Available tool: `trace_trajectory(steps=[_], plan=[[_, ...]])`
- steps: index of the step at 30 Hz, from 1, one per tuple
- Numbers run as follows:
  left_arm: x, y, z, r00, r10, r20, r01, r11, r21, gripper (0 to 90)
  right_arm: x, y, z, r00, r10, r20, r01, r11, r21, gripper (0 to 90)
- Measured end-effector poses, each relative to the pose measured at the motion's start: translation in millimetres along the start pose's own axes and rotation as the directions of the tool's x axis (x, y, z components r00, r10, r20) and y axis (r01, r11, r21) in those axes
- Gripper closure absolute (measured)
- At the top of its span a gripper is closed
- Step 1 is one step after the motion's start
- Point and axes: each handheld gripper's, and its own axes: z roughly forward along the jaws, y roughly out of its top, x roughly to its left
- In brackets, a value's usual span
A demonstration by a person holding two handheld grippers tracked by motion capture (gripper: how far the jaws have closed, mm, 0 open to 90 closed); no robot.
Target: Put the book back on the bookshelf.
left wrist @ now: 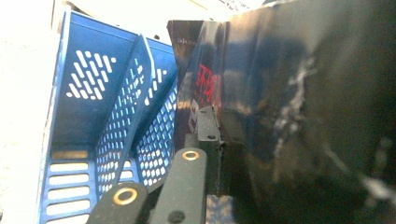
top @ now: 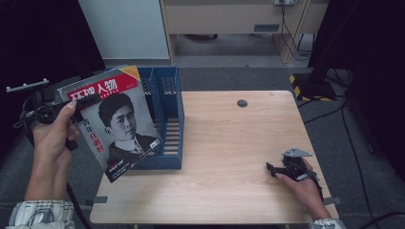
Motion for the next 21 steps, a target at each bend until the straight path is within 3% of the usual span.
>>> trace_trajectory(steps=[21], plan=[[14.2, 2.9, -15.0, 0.9993, -0.021, -0.032, 0.02, 0.9993, -0.032, 86.0, -0.1, 0.1, 0.1, 1.0, -0.004, -0.001, 0.004, 1.0, 0.001, 17.8]])
